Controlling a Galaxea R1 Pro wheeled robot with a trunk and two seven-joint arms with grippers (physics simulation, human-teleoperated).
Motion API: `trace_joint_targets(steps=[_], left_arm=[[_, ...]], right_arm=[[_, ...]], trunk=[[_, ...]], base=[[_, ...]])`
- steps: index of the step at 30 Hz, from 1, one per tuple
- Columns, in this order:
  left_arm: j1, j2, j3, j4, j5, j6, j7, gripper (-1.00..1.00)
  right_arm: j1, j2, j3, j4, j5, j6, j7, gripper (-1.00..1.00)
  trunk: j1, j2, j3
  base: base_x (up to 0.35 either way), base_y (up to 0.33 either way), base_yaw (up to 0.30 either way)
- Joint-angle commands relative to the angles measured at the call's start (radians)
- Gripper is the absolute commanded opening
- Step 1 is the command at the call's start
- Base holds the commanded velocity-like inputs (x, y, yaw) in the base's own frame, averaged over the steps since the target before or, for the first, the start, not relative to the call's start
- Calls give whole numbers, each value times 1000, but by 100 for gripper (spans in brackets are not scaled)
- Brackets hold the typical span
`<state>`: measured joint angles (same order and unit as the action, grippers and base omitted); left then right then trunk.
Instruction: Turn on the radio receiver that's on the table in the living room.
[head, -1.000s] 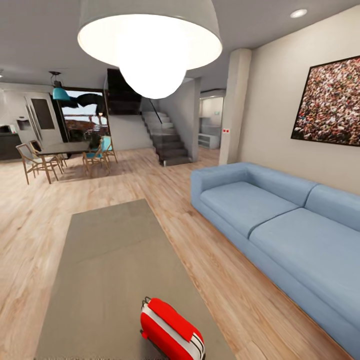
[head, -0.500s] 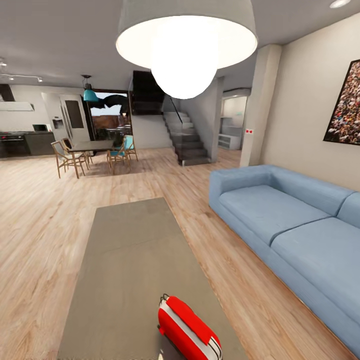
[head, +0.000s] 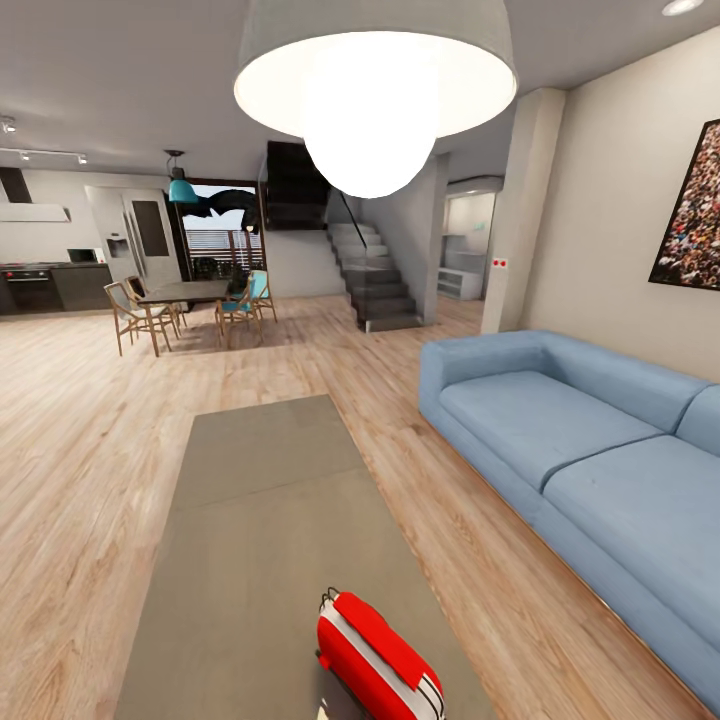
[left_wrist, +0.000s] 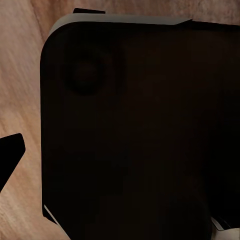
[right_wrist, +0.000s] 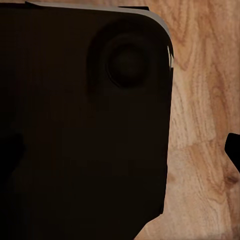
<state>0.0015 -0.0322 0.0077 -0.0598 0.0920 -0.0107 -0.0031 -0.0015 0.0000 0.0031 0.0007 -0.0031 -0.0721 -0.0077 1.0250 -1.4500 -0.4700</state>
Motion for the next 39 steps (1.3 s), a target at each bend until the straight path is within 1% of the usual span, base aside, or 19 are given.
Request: trace_joint_targets(steps=[1,20,22,30,39], left_arm=[[0,0,0,0,0,0,0,100],[0,-2,0,-2,-2,-1,-1,100],[0,-3,-1,-4,-2,-1,-1,100],[0,-3,0,-22,-2,-1,-1,100],[0,-3,0,-23,-2,2,-1,100]], right_arm=[[0,0,0,0,0,0,0,100],[0,-2,1,0,0,-1,0,100],[0,-8,-6,0,-8,0,0,100],[0,-11,-8,0,-9,0,2,100],[0,-11,-9,0,-11,2,2,100]], trunk=[[0,0,0],[0,0,0],[0,0,0],[0,0,0],[-34,63,28]], base=[[0,0,0],[0,0,0],[0,0,0],[0,0,0],[0,0,0]])
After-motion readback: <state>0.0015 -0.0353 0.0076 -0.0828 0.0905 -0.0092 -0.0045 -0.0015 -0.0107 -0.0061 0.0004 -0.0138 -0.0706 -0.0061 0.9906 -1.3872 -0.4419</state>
